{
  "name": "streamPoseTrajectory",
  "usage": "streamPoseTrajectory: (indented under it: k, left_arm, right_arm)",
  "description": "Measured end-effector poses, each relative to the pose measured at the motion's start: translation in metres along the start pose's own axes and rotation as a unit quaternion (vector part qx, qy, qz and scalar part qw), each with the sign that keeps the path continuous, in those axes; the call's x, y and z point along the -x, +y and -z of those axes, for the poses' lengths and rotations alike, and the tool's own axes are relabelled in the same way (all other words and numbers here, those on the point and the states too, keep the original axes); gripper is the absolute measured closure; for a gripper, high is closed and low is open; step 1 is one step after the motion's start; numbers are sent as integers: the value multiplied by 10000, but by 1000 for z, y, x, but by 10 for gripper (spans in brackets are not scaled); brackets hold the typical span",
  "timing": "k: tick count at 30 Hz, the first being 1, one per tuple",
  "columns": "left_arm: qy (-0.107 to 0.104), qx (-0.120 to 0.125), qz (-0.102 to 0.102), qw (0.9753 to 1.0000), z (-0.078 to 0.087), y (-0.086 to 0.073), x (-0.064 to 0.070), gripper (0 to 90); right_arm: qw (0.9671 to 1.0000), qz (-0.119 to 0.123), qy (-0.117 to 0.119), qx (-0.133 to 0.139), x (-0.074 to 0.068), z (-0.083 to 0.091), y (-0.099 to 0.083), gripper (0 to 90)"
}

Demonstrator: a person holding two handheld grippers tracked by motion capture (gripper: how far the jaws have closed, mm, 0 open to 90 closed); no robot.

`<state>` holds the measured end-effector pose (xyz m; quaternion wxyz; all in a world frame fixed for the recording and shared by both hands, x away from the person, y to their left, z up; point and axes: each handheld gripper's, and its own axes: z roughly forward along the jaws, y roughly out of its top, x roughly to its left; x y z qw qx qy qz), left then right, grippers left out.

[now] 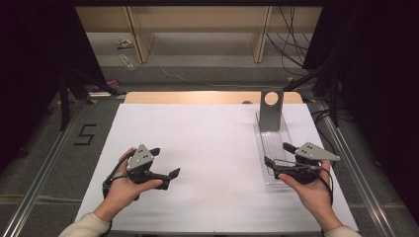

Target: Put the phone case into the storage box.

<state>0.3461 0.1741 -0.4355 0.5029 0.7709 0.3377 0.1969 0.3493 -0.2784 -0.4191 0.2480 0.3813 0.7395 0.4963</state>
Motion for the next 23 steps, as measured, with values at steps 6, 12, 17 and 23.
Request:
streamPoseTrajectory:
  k: [6, 12, 17, 23]
  left_arm:
    - [12, 12, -4, 10000, 1, -1, -1, 25]
    - [10, 15, 2, 10000, 0, -2, -1, 30]
    - [23, 18, 17, 10000, -1, -3, -1, 32]
    - [27, 7, 13, 10000, -1, -4, -1, 35]
  right_arm:
    - [10000, 58, 21, 29, 0, 6, -6, 158]
    - [10000, 31, 5, 81, 0, 7, -9, 158]
    - [9999, 27, -6, 144, -1, 7, -11, 158]
    - [9997, 36, -28, 229, -3, 8, -10, 158]
